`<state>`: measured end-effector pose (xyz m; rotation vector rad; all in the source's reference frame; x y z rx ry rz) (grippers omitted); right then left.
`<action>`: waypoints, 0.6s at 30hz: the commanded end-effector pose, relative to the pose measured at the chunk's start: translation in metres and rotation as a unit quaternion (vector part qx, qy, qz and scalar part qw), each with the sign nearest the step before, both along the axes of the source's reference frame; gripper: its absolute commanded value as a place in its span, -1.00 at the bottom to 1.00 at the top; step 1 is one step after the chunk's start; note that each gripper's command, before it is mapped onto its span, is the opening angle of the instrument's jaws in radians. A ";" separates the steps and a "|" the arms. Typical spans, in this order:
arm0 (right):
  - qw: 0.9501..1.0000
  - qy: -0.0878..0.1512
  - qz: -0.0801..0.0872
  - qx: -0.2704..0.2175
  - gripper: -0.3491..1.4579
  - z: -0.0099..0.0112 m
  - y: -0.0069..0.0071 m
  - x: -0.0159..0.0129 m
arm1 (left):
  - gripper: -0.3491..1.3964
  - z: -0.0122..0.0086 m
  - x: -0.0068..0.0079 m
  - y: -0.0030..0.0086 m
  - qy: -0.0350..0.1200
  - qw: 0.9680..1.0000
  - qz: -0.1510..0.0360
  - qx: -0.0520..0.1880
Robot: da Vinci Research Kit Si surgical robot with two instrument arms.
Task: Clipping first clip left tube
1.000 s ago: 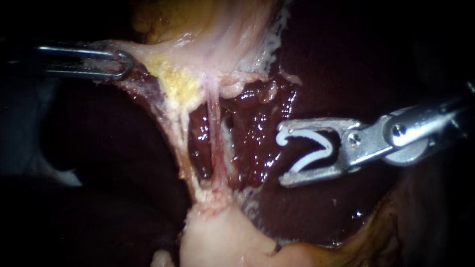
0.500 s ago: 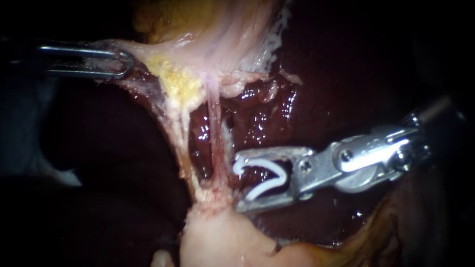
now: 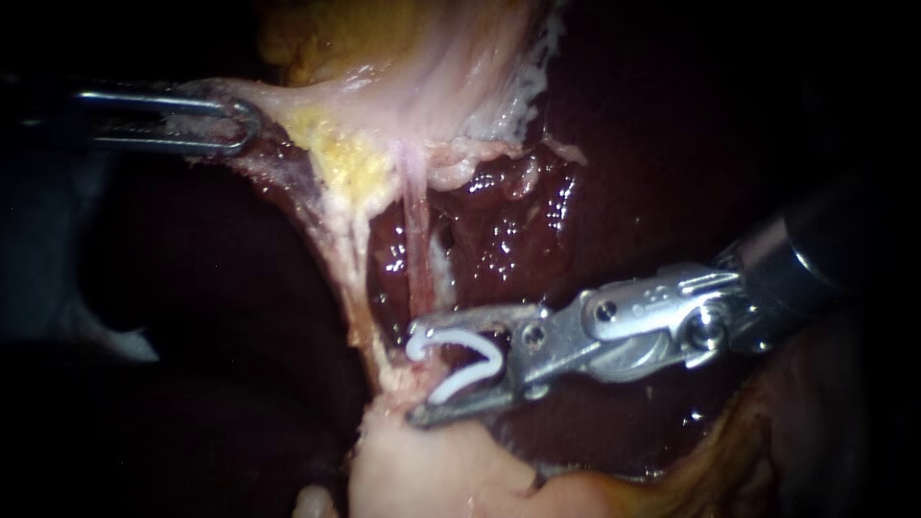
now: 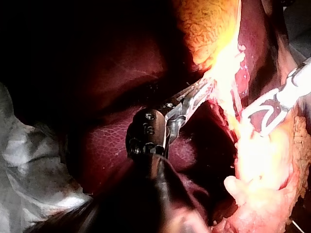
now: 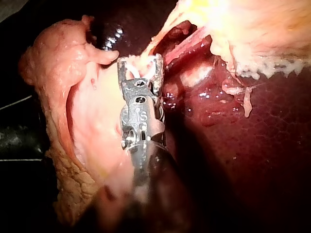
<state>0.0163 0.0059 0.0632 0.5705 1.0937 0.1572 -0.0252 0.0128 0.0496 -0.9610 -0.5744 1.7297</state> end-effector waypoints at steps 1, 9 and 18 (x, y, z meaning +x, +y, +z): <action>1.000 0.000 -0.001 0.000 -0.07 0.0003 0.0000 0.0001 | -1.00 -0.0001 0.0000 0.0000 0.001 1.000 -0.001 0.000; 1.000 -0.001 0.001 -0.001 -0.07 0.0026 0.0007 0.0006 | -1.00 -0.0002 -0.0001 -0.0001 0.000 1.000 0.000 0.000; 1.000 0.018 -0.005 0.010 -0.07 0.0041 0.0006 0.0031 | -1.00 -0.0002 -0.0002 -0.0001 0.000 1.000 -0.001 0.000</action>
